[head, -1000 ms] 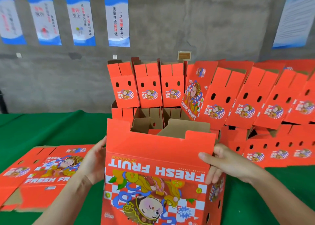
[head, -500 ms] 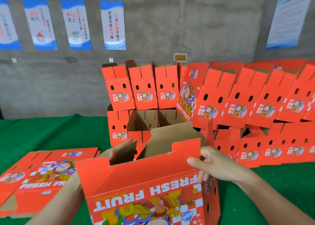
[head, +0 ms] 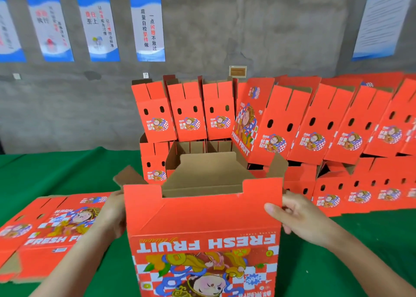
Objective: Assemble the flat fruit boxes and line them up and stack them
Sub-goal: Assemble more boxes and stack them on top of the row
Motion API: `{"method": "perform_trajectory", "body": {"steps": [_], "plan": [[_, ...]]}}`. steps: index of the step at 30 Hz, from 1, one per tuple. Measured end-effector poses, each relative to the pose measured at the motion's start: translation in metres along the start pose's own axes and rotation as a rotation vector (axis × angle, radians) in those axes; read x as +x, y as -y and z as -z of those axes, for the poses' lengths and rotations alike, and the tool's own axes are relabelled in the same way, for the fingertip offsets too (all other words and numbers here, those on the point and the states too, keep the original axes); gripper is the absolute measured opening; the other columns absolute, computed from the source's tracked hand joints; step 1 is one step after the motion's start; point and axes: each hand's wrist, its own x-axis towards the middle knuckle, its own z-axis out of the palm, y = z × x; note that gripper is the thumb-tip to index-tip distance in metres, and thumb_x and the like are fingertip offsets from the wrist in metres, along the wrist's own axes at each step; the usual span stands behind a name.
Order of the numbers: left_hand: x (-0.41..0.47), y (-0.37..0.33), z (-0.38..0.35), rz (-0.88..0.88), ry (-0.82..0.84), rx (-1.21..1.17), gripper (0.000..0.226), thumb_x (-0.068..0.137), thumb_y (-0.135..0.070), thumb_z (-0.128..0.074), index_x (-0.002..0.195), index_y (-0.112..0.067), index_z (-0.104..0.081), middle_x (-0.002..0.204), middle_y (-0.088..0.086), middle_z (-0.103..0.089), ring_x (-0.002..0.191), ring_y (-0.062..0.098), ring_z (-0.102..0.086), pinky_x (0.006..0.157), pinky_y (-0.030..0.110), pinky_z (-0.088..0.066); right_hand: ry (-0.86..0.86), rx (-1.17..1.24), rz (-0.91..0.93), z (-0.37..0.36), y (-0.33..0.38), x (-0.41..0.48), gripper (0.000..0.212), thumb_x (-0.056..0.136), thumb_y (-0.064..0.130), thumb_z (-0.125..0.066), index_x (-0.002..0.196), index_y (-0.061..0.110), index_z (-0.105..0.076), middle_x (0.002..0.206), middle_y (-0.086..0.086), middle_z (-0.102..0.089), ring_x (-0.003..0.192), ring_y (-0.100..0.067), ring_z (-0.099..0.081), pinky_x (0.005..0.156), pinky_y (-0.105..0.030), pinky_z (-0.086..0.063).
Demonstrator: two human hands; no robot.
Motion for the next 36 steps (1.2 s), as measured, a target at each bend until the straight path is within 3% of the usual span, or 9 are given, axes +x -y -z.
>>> {"method": "perform_trajectory", "body": {"steps": [3,8,12,18,22,26,29,32,36], "plan": [[-0.003,0.002,-0.005,0.004,-0.188,-0.136,0.026,0.088,-0.001,-0.055,0.064,-0.01,-0.051,0.035,-0.004,-0.051,0.025,0.005,-0.039,0.036,0.007,-0.029,-0.08,0.016,-0.035,-0.013,-0.012,-0.01,0.056,0.083,0.061,-0.039,0.093,0.018,-0.072,0.098,0.003,-0.066,0.091,-0.008,-0.062,0.085,-0.028,-0.049],[0.0,0.02,-0.022,0.035,-0.258,-0.261,0.023,0.094,-0.014,-0.054,0.072,-0.01,-0.051,0.047,-0.001,-0.057,0.034,0.006,-0.049,0.047,0.017,-0.042,-0.329,0.111,-0.212,-0.033,-0.023,0.001,0.053,0.088,0.056,-0.04,0.082,0.012,-0.068,0.073,-0.01,-0.066,0.068,-0.02,-0.065,0.07,-0.03,-0.049],[0.005,0.023,-0.033,0.015,-0.327,-0.297,0.004,0.095,-0.014,-0.053,0.091,-0.011,-0.054,0.074,0.005,-0.058,0.065,0.019,-0.055,0.079,0.038,-0.044,-0.449,0.041,-0.266,-0.035,-0.038,0.016,0.032,0.092,0.035,-0.058,0.077,0.01,-0.071,0.085,-0.012,-0.066,0.079,-0.026,-0.064,0.076,-0.042,-0.05],[-0.005,0.023,-0.026,0.05,-0.192,-0.21,0.001,0.085,-0.004,-0.059,0.085,-0.006,-0.058,0.069,0.013,-0.062,0.057,0.024,-0.057,0.06,0.032,-0.047,-0.519,-0.07,-0.33,-0.041,-0.051,0.026,0.038,0.084,0.028,-0.07,0.054,0.007,-0.06,0.095,-0.003,-0.057,0.093,-0.013,-0.051,0.075,-0.028,-0.035],[-0.024,0.03,-0.015,-0.073,0.199,0.002,0.052,0.054,0.009,-0.067,0.098,-0.019,-0.066,0.08,0.006,-0.073,0.066,0.019,-0.068,0.051,0.026,-0.053,-0.512,-0.109,-0.34,-0.043,-0.052,0.03,0.034,0.082,0.028,-0.073,0.067,-0.002,-0.067,0.102,-0.004,-0.053,0.1,-0.013,-0.05,0.083,-0.028,-0.038],[-0.022,0.03,-0.011,-0.296,0.187,0.252,0.099,0.064,0.031,-0.055,0.14,-0.029,-0.039,0.113,-0.005,-0.067,0.091,-0.002,-0.066,0.069,0.017,-0.054,-0.524,-0.114,-0.304,-0.045,-0.043,0.026,0.02,0.08,0.024,-0.075,0.066,0.024,-0.061,0.1,0.003,-0.046,0.099,-0.01,-0.045,0.078,-0.019,-0.028],[-0.022,0.026,-0.013,-0.469,0.202,0.52,0.108,0.064,0.026,-0.056,0.15,-0.027,-0.019,0.151,-0.006,-0.031,0.137,0.005,-0.032,0.113,0.032,-0.032,-0.521,-0.15,-0.312,-0.046,-0.039,0.024,0.017,0.08,0.023,-0.076,0.09,0.019,-0.064,0.115,-0.002,-0.046,0.111,-0.016,-0.047,0.087,-0.019,-0.029],[-0.019,0.024,-0.015,-0.591,0.275,0.744,0.106,0.064,0.021,-0.06,0.15,-0.023,-0.016,0.156,-0.002,-0.021,0.144,0.008,-0.017,0.118,0.025,-0.014,-0.465,-0.248,-0.322,-0.044,-0.041,0.023,0.061,0.082,0.024,-0.074,0.134,0.007,-0.048,0.137,-0.005,-0.039,0.128,-0.017,-0.037,0.098,-0.019,-0.026],[-0.014,0.021,-0.016,-0.644,0.327,0.878,0.1,0.065,0.015,-0.065,0.147,-0.026,-0.025,0.154,-0.001,-0.024,0.143,0.013,-0.022,0.113,0.018,-0.016,-0.41,-0.395,-0.213,-0.037,-0.034,0.022,0.055,0.083,0.026,-0.071,0.133,0.016,-0.049,0.141,0.0,-0.04,0.133,-0.019,-0.028,0.107,-0.029,-0.022]]}}
